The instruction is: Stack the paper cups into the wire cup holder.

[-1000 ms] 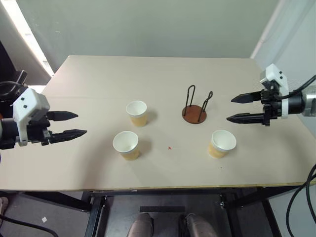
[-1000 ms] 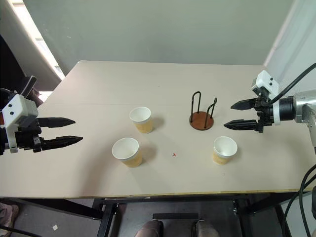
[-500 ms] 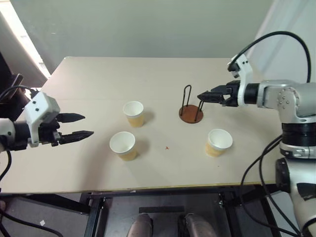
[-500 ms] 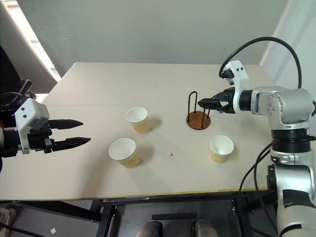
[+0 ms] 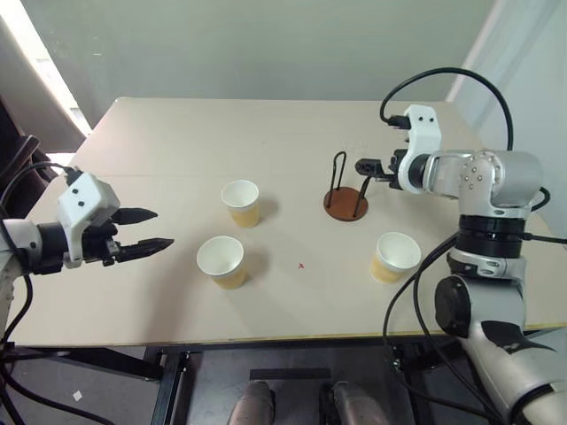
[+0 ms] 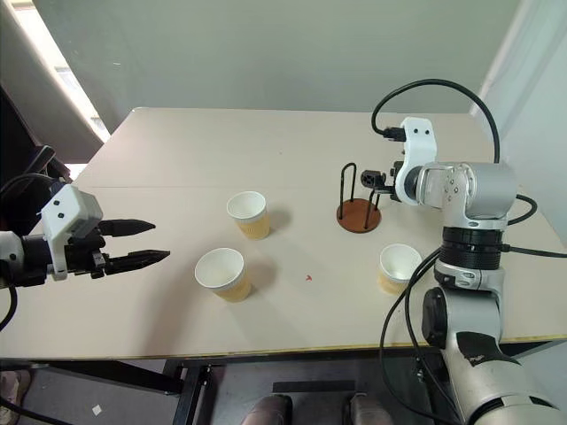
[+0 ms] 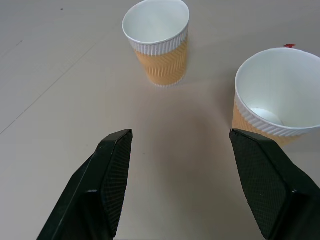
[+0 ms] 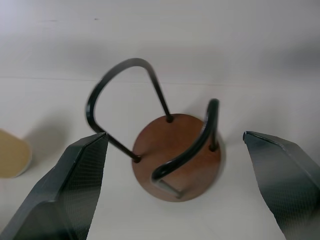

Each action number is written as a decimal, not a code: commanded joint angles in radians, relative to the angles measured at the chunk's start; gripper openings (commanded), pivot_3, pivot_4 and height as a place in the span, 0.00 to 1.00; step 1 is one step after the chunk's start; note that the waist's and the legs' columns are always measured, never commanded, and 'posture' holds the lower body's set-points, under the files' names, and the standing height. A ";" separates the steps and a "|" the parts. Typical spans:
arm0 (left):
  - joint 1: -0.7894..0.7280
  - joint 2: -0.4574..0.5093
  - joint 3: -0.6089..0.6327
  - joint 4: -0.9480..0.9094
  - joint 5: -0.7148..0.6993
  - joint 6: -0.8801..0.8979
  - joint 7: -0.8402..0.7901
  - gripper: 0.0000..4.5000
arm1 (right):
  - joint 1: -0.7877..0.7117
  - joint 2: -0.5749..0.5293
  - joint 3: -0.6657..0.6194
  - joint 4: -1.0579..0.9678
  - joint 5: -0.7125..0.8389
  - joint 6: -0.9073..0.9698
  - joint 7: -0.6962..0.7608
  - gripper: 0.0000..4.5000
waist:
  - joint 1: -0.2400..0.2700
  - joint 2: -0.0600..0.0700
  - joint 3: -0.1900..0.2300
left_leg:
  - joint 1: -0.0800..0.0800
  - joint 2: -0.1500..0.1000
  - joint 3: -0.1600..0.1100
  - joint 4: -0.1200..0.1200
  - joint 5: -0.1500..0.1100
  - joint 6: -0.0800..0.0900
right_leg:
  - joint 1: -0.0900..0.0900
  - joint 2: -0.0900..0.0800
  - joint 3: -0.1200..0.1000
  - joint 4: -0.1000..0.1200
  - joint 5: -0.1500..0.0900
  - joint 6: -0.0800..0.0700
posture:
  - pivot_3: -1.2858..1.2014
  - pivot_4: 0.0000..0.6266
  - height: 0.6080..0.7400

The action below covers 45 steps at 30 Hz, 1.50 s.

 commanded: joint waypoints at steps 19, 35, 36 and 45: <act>0.021 -0.001 0.028 -0.059 0.002 0.003 0.035 0.75 | 0.075 0.061 0.065 0.042 -0.086 -0.165 -0.133 0.24 | 0.000 0.000 0.000 | 0.001 0.000 0.000 0.000 0.000 0.000 | 0.000 0.000 0.000 0.001 0.000 0.000 | 0.52 0.24 1.00; -0.041 0.054 0.009 -0.129 -0.126 0.061 -0.121 0.75 | 0.110 -0.233 0.445 -0.059 0.062 -0.437 0.588 0.00 | 0.001 0.000 0.000 | -0.002 0.000 0.000 0.001 0.000 -0.002 | 0.000 0.000 -0.001 -0.001 0.001 0.001 | 0.52 0.24 1.00; -0.058 0.059 0.007 -0.129 -0.136 0.065 -0.129 0.75 | 0.108 -0.252 0.470 -0.061 0.060 -0.472 0.638 0.00 | 0.002 -0.001 -0.001 | -0.003 0.000 0.000 0.001 0.000 -0.002 | 0.000 0.000 -0.001 -0.001 0.001 0.001 | 0.52 0.24 1.00; -0.119 0.070 -0.100 -0.253 -0.158 0.087 -0.157 0.75 | 0.134 -0.344 0.612 -0.039 0.018 -0.957 1.130 0.00 | -0.002 -0.001 -0.001 | -0.003 0.001 0.000 0.005 0.001 -0.001 | 0.001 0.001 -0.001 -0.001 0.002 0.003 | 0.52 0.24 1.00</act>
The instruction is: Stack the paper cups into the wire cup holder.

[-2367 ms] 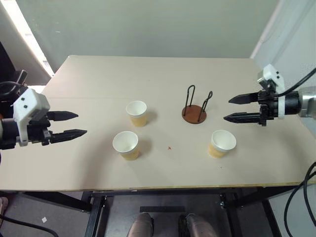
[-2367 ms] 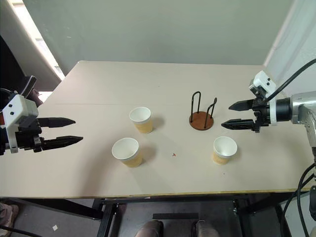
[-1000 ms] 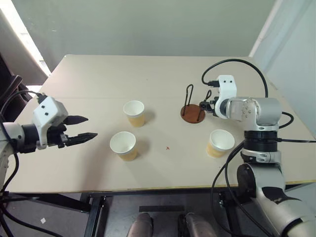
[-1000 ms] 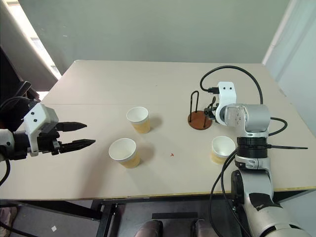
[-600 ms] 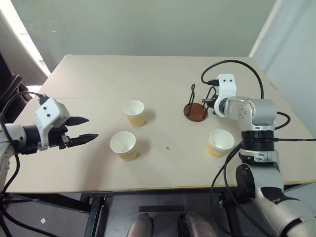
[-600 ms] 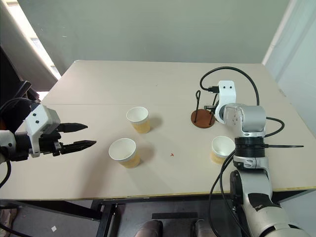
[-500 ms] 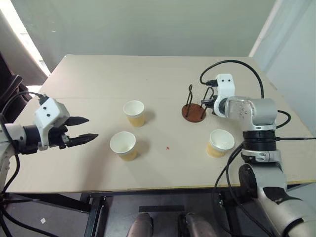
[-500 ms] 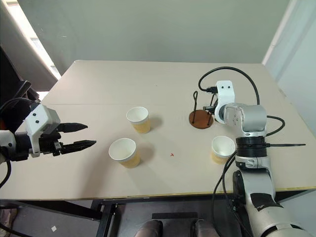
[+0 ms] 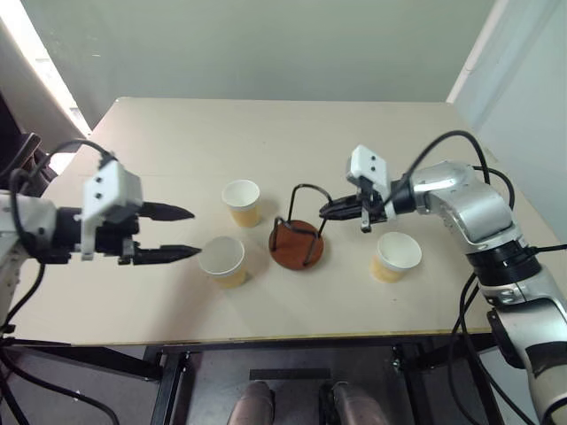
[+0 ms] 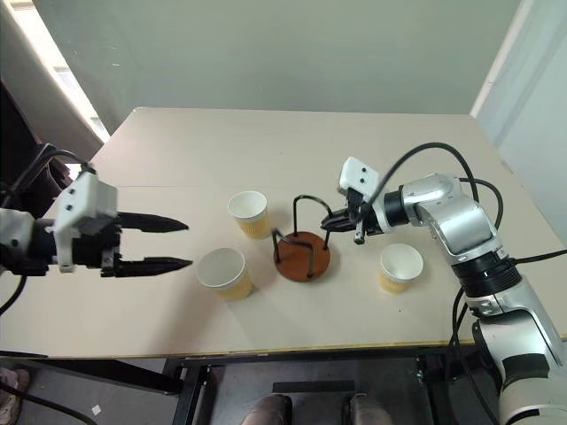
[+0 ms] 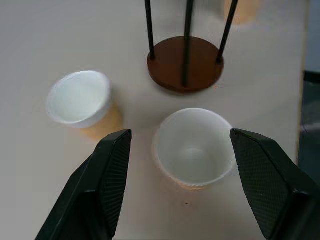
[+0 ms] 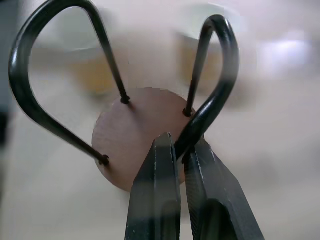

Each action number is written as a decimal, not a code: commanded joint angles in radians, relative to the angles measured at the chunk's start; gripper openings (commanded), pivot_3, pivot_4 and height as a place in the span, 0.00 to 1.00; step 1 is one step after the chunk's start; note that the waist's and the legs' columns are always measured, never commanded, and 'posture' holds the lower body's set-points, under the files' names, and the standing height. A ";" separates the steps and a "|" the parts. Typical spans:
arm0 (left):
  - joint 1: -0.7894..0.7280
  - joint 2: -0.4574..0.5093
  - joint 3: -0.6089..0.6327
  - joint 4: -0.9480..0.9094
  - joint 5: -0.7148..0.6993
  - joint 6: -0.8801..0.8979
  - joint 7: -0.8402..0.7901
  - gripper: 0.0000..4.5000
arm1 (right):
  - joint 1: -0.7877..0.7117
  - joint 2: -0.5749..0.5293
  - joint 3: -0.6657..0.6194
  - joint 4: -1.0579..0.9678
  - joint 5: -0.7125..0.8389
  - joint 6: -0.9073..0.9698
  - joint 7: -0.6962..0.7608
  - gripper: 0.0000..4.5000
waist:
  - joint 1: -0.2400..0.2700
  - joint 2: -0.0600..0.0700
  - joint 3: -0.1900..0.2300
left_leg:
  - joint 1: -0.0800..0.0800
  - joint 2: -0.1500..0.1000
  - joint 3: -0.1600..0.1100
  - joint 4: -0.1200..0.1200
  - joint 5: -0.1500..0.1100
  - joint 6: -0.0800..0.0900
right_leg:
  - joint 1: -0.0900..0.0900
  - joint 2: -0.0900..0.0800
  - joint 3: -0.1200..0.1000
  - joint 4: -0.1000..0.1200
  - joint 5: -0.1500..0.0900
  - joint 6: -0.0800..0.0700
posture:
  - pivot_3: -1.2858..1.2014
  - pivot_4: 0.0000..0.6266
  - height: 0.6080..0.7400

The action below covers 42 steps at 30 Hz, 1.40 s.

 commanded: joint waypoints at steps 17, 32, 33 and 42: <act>-0.004 0.018 -0.022 -0.146 -0.039 0.048 0.009 0.75 | -0.093 0.068 0.081 0.244 -0.207 -0.321 0.222 0.00 | -0.002 0.000 0.000 | 0.001 0.000 0.000 0.002 0.000 0.002 | 0.001 -0.001 0.000 0.000 0.002 -0.001 | 0.52 0.24 1.00; -0.048 0.016 -0.052 -0.120 -0.022 0.048 0.029 0.75 | -0.173 0.080 0.036 0.368 -0.274 -0.374 0.223 0.71 | -0.003 0.000 0.000 | 0.002 0.000 0.000 0.002 0.000 0.001 | 0.002 -0.001 0.000 0.000 0.001 -0.002 | 0.52 0.24 1.00; -0.055 0.014 -0.055 -0.115 -0.020 0.044 0.026 0.75 | -0.181 0.059 0.021 0.350 -0.264 -0.357 0.235 0.78 | -0.002 0.001 0.000 | 0.002 0.000 0.000 0.002 0.000 0.001 | 0.002 -0.001 0.000 0.000 0.001 -0.002 | 0.52 0.24 1.00; -0.132 -0.047 -0.080 -0.122 -0.057 0.039 0.021 0.75 | -0.002 -0.377 -0.180 -0.199 -0.075 -0.028 0.366 0.99 | 0.011 -0.001 0.000 | 0.000 0.000 0.001 0.002 -0.002 0.001 | 0.005 -0.001 0.000 -0.004 0.001 -0.002 | 0.52 0.24 1.00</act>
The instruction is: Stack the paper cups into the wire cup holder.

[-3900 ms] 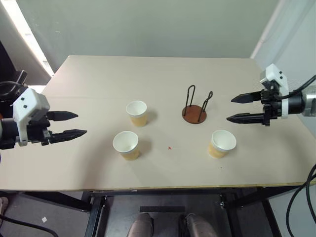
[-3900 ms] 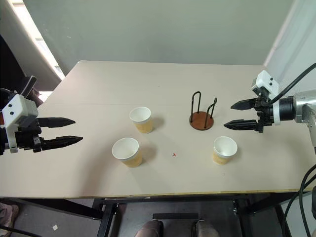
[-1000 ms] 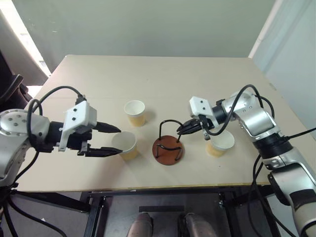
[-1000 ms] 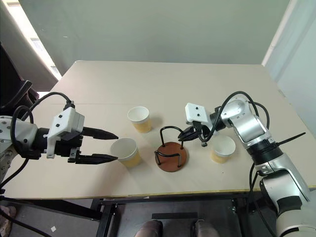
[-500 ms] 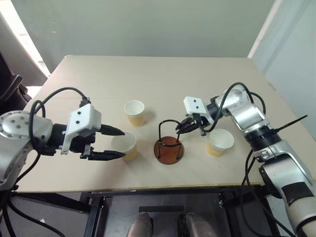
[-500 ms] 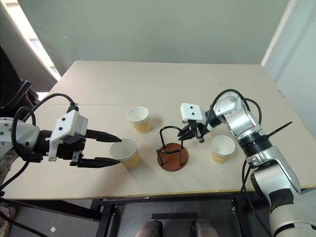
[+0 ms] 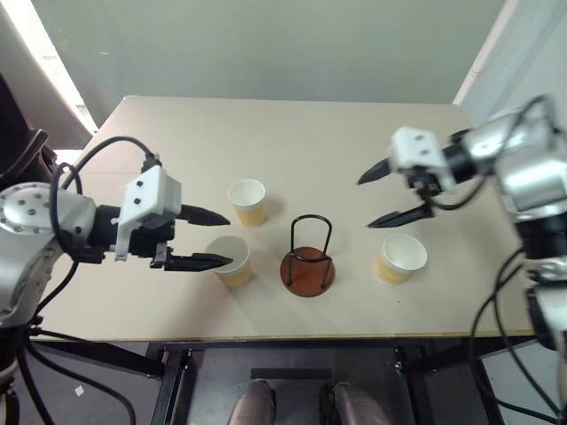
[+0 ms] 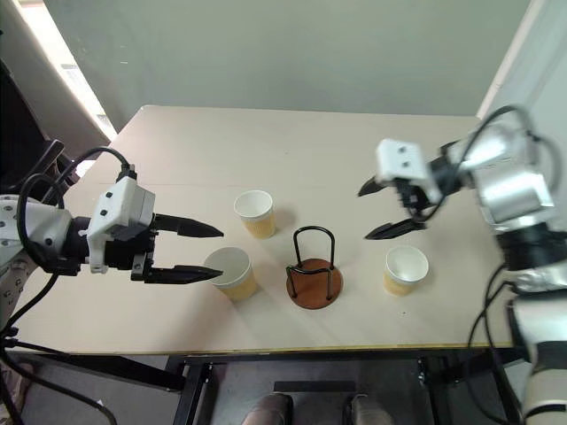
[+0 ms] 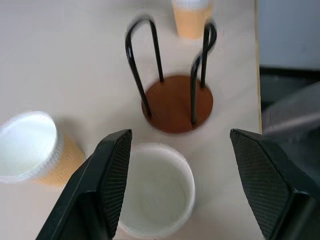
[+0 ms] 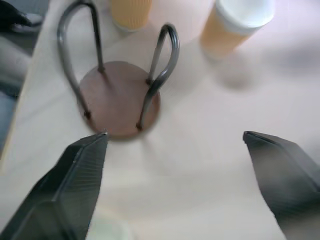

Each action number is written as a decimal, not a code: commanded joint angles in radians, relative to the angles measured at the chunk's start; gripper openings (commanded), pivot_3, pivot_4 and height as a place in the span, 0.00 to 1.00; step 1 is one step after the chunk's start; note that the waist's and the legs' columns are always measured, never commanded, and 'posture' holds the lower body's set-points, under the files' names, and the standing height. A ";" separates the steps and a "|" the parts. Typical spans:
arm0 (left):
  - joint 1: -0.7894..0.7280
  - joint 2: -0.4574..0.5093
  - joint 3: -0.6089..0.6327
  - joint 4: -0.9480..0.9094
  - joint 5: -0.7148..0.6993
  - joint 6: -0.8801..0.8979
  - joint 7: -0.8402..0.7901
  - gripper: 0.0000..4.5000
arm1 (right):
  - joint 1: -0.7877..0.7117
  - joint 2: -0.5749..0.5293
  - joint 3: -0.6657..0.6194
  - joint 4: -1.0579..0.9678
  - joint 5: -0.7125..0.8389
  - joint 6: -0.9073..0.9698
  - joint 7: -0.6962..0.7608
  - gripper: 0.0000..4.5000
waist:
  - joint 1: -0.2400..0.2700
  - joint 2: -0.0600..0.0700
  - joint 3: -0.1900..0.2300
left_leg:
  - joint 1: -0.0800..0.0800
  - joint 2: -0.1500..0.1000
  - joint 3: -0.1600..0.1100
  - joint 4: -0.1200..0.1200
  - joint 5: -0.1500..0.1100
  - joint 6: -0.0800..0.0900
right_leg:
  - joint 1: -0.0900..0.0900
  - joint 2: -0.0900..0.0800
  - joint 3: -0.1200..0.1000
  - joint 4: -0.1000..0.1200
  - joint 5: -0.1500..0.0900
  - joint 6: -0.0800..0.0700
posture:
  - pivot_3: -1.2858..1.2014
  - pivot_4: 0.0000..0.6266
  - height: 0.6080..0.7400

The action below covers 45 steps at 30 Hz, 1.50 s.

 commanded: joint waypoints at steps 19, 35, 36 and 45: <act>0.006 -0.043 -0.049 0.050 0.126 -0.073 0.064 0.75 | 0.323 -0.154 0.103 -0.289 -0.090 0.145 -0.169 0.99 | -0.015 0.000 0.001 | 0.015 -0.002 0.004 0.001 0.005 0.011 | 0.018 0.000 0.009 -0.002 -0.006 0.009 | 0.52 0.24 1.00; 0.047 -0.045 0.036 -0.011 0.049 -0.052 0.075 0.75 | 0.324 -0.126 0.132 -0.240 -0.158 0.077 -0.162 0.01 | -0.012 0.000 0.001 | 0.015 -0.002 0.004 0.002 -0.002 0.011 | 0.016 0.000 0.008 -0.001 -0.004 0.013 | 0.52 0.24 1.00; 0.045 -0.050 0.036 -0.014 0.045 -0.051 0.078 0.75 | 0.325 -0.126 0.132 -0.241 -0.160 0.077 -0.162 0.01 | -0.012 0.000 0.001 | 0.015 -0.002 0.004 0.002 -0.002 0.010 | 0.016 0.000 0.008 -0.001 -0.004 0.013 | 0.52 0.24 1.00; 0.027 -0.038 0.052 0.016 0.021 -0.054 0.056 0.75 | 0.185 -0.118 0.020 -0.230 -0.018 0.076 -0.077 0.01 | -0.013 0.001 0.001 | 0.015 -0.002 0.005 0.001 -0.002 0.010 | 0.015 0.000 0.008 -0.001 -0.004 0.013 | 0.52 0.24 1.00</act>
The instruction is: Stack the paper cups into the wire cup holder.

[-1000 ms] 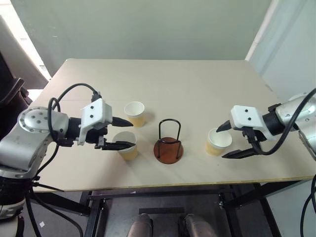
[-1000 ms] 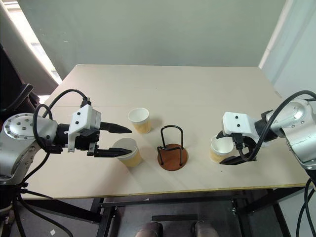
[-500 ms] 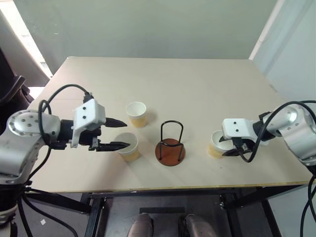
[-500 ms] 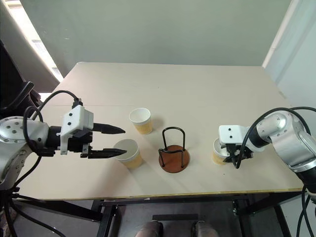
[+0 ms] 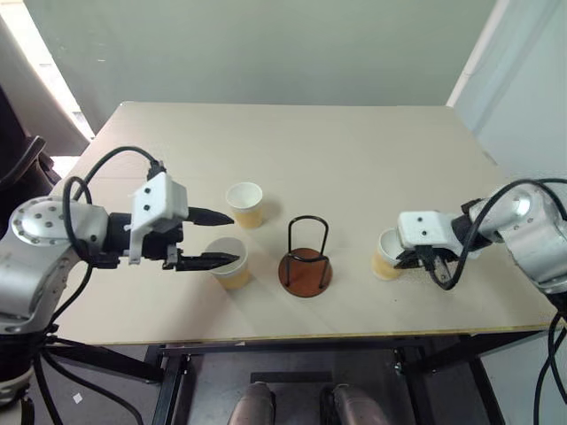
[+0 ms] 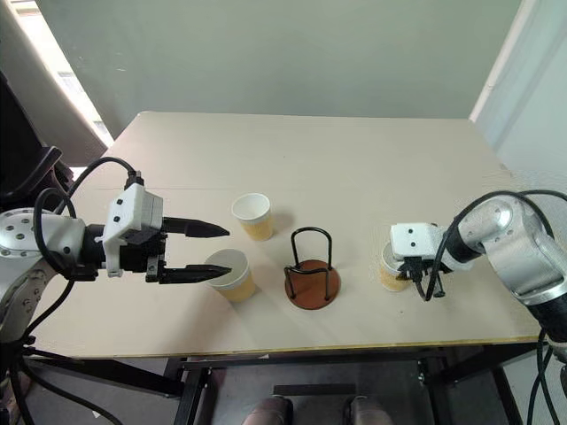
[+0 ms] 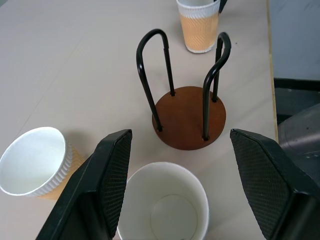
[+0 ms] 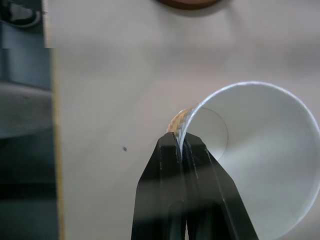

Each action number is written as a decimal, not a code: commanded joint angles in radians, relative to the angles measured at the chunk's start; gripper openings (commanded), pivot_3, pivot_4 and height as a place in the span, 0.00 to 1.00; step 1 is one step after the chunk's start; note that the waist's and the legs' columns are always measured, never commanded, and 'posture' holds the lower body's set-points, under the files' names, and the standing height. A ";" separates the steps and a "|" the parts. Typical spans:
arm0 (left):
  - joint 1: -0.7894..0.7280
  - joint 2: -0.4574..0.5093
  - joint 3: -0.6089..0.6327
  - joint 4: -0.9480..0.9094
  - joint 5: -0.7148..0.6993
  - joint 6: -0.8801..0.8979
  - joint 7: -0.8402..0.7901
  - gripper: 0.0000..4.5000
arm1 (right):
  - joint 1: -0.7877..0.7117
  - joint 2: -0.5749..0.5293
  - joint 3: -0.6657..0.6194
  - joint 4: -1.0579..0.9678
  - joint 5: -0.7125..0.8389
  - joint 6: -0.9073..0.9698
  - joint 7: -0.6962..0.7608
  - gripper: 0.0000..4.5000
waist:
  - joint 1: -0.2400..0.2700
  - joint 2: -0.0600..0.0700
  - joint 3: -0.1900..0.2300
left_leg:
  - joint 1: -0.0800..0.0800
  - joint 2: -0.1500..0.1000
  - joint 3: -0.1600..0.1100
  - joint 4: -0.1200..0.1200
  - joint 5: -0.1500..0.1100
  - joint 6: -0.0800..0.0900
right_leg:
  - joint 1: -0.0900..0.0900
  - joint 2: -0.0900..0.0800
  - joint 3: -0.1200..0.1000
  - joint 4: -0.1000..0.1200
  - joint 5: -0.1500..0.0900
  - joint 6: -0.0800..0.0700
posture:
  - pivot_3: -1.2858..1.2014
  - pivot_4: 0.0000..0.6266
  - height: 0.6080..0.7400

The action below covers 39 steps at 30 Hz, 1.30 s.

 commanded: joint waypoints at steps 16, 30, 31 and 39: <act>0.105 0.076 0.223 0.031 -0.017 -0.020 -0.070 0.75 | -0.410 0.294 0.005 0.099 0.173 -0.126 0.131 0.01 | -0.004 -0.002 -0.001 | -0.002 0.001 -0.002 -0.005 -0.001 -0.002 | -0.005 0.001 -0.002 0.002 -0.007 -0.011 | 0.52 0.24 1.00; 0.221 0.086 0.298 -0.022 -0.008 0.000 -0.051 0.75 | -0.394 0.322 0.094 0.144 0.093 -0.205 0.117 0.13 | -0.007 -0.002 -0.001 | 0.000 0.002 -0.002 -0.005 -0.002 -0.004 | -0.006 0.001 -0.004 0.005 -0.009 -0.020 | 0.52 0.24 1.00; 0.225 0.088 0.298 -0.020 -0.005 -0.002 -0.053 0.75 | -0.393 0.327 0.102 0.152 0.074 -0.211 0.107 0.21 | -0.007 -0.002 -0.001 | 0.000 0.002 -0.002 -0.005 -0.002 -0.004 | -0.006 0.001 -0.003 0.005 -0.009 -0.020 | 0.52 0.24 1.00; 0.219 0.133 0.206 0.007 0.050 -0.063 -0.105 0.75 | -0.386 0.347 0.067 0.160 0.049 -0.190 0.077 0.83 | -0.006 -0.002 -0.001 | 0.000 0.002 -0.003 -0.005 -0.002 -0.005 | -0.006 0.001 -0.004 0.005 -0.009 -0.020 | 0.52 0.24 1.00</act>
